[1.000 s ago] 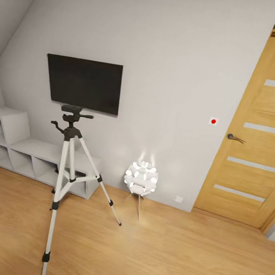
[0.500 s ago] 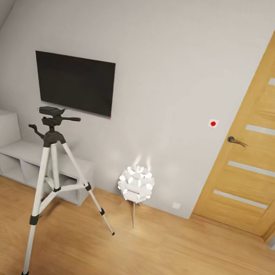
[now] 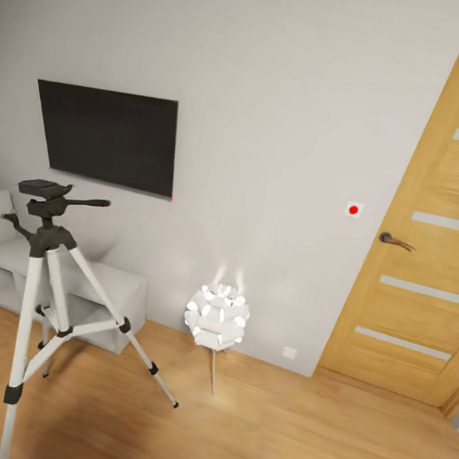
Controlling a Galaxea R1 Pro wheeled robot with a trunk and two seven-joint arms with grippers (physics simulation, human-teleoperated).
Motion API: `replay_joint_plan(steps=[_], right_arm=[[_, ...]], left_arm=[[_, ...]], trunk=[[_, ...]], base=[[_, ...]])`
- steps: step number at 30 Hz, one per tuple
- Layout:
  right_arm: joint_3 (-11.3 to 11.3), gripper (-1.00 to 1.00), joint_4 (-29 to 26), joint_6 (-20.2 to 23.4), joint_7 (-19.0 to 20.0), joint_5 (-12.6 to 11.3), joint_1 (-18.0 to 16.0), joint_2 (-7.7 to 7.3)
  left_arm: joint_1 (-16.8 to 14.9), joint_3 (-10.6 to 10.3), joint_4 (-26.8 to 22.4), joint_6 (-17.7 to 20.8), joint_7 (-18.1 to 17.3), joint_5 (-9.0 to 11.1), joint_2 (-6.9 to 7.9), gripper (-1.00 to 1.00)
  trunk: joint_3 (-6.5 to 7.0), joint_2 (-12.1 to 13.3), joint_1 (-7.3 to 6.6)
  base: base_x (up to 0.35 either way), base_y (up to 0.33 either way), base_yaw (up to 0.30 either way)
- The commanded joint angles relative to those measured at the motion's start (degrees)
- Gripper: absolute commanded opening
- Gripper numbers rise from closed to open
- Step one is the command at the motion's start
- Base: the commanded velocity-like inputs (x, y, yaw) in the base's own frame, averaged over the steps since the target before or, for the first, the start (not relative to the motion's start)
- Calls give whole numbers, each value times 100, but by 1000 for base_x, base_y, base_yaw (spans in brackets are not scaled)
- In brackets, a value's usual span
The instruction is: Attach the digital camera to the camera tripod in the bedroom.
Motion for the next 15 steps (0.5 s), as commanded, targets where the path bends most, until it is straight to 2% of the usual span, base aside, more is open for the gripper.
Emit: replay_joint_plan(steps=[1, 15], right_arm=[[4, 100, 18, -35, 1, 55, -8, -2], [4, 100, 18, -35, 1, 55, -8, -2]], left_arm=[[-3, -50, 0, -12, 9, 28, -1, -100], [-3, -49, 0, -21, 9, 28, -1, -100]], trunk=[[-7, -4, 3], [-7, -4, 3]], base=[[237, -154, 0], [206, -140, 0]])
